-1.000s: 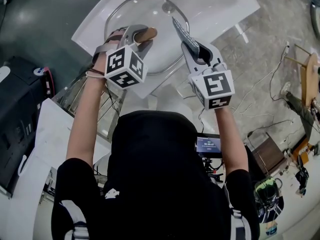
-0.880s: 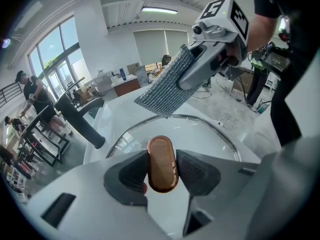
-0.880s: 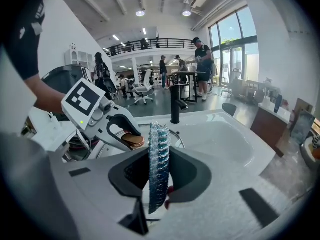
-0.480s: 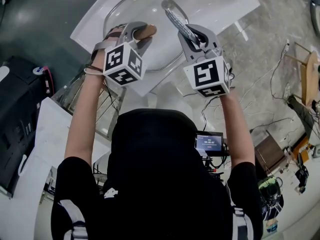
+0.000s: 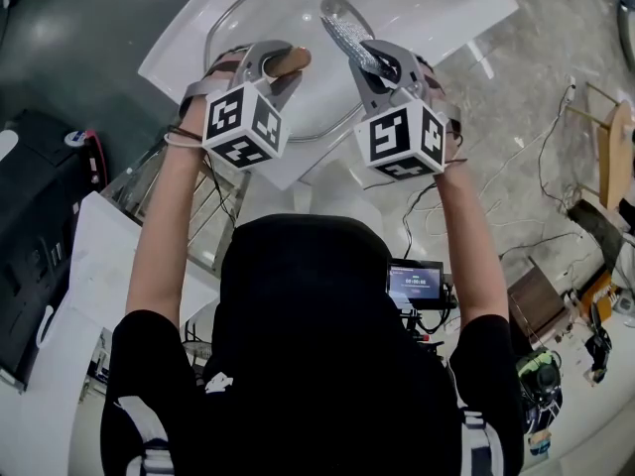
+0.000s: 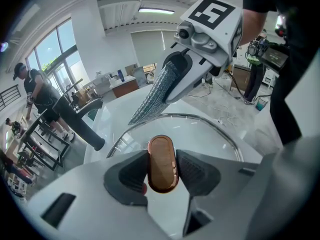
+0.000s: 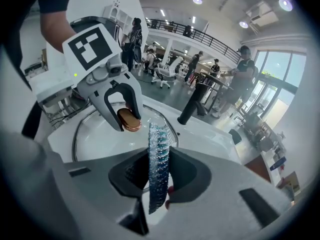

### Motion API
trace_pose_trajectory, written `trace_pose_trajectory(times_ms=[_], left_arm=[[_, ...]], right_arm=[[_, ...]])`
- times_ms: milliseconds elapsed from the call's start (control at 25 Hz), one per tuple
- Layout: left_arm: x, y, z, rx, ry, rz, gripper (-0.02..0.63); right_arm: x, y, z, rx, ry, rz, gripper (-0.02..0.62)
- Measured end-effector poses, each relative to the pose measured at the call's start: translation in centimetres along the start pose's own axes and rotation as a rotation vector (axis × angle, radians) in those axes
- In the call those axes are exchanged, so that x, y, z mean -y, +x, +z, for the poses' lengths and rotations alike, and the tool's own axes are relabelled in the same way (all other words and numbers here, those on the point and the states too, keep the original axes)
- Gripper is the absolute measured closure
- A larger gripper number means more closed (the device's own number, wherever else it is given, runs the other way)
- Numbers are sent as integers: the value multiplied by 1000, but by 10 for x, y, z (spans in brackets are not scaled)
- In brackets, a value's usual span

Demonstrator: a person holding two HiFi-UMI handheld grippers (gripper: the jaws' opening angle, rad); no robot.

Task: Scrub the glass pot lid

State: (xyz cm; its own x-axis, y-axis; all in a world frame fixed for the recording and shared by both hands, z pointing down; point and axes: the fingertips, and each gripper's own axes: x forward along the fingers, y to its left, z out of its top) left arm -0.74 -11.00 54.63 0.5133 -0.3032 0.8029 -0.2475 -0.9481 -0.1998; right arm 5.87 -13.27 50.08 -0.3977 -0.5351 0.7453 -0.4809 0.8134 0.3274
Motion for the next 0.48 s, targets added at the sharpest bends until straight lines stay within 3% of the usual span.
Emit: trace_pose_trajectory(times_ms=[480], left_arm=[[0,1,0,8,-4,3,434]], right_arm=[[-12,13,-6,-54,-49,73,526]])
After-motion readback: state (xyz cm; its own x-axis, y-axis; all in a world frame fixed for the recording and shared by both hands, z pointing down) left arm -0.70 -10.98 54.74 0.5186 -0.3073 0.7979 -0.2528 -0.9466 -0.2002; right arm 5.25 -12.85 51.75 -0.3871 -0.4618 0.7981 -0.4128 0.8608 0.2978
